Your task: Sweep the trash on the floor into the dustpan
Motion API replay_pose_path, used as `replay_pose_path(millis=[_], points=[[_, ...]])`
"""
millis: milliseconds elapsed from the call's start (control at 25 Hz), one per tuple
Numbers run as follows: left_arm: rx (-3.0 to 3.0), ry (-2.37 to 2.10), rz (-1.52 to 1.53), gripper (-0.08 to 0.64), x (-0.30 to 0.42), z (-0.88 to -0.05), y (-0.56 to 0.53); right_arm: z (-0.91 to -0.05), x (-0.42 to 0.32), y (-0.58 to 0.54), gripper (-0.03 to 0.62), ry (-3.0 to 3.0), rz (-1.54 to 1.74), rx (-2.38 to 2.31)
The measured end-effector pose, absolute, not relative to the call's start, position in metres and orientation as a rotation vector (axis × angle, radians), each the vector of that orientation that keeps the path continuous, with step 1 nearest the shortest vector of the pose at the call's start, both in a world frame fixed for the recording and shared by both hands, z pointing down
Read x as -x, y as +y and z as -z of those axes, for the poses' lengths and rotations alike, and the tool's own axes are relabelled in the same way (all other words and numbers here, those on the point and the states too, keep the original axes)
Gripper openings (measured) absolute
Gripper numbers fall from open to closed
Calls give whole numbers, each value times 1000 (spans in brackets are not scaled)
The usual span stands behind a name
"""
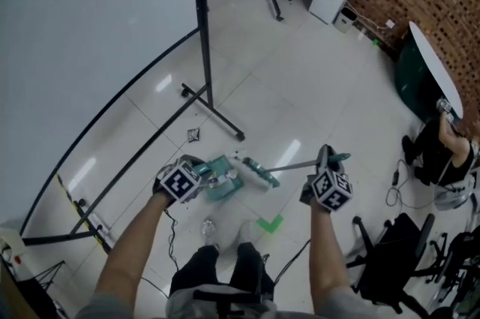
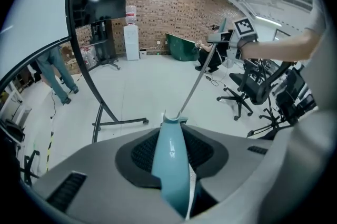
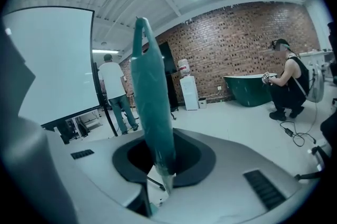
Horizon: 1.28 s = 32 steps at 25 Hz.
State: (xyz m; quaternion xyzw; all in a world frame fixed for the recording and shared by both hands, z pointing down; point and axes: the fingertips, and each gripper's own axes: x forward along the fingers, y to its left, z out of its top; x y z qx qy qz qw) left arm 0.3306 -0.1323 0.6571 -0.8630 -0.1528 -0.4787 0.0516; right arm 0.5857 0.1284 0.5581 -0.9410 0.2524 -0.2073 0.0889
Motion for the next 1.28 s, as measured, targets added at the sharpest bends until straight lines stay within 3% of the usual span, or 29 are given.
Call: replay_pose_path(millis=[640,1000,1280], points=[[2663,-346,1571,120,-405,-666,-126,-620,-708,33,45,941,682,2816],[2693,-257,1602,120,-403,-672,-139,-655,-634,-83,51,1334,837,2695],[2706,-238,1623,120,-385,-674,-146,-654,-586,-98,52,1600,1054,2511]])
